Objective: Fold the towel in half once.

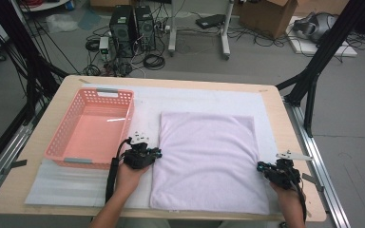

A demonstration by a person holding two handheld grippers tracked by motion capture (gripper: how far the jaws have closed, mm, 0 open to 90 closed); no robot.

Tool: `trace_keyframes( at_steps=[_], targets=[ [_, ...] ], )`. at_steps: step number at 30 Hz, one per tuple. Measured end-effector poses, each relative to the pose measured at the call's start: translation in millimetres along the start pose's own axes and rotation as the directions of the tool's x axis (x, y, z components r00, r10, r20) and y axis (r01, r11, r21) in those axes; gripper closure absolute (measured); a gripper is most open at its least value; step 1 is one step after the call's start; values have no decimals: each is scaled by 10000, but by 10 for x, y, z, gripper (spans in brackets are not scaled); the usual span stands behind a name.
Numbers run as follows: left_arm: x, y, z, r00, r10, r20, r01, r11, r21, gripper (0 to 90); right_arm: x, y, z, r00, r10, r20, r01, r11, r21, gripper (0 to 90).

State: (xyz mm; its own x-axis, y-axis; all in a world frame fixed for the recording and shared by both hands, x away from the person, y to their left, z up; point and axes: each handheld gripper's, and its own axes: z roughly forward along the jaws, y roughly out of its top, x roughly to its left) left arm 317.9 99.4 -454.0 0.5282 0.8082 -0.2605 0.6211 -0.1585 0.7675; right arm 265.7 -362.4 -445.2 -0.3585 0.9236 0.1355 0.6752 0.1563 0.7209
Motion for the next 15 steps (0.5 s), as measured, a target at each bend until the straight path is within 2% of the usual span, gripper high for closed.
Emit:
trace_keyframes(
  at_steps=[1, 3, 5, 9, 10, 13, 15],
  targets=[
    [-1, -4, 0, 10000, -94, 9, 94, 9999, -34, 853, 5, 8, -2, 10000, -45, 10, 45, 10000, 40, 871],
    [-6, -16, -11, 9993, -373, 77, 373, 9993, -46, 859, -34, 4, -7, 9995, 249, -209, -249, 9997, 9, 880],
    [-22, -42, -34, 9989, -441, 140, 442, 9990, -60, 860, -51, -17, -32, 9985, 494, -242, -495, 9988, -11, 883],
    [-68, -102, -93, 9964, -587, 614, 582, 9983, 86, 860, -126, -74, -164, 9977, 621, -274, -616, 9979, 201, 884],
    [-98, -115, -110, 9959, -503, 753, 492, 9987, 158, 860, -137, -97, -207, 9974, 646, -316, -637, 9976, 278, 884],
    [-169, -152, -147, 9949, -189, 992, 159, 9994, 307, 857, -119, -170, -324, 9995, 321, -70, -317, 9983, 480, 883],
    [-192, -145, -150, 9944, -58, 1057, 37, 9998, 200, 839, -107, -205, -382, 9999, 123, 19, -124, 9987, 494, 879]
  ],
)
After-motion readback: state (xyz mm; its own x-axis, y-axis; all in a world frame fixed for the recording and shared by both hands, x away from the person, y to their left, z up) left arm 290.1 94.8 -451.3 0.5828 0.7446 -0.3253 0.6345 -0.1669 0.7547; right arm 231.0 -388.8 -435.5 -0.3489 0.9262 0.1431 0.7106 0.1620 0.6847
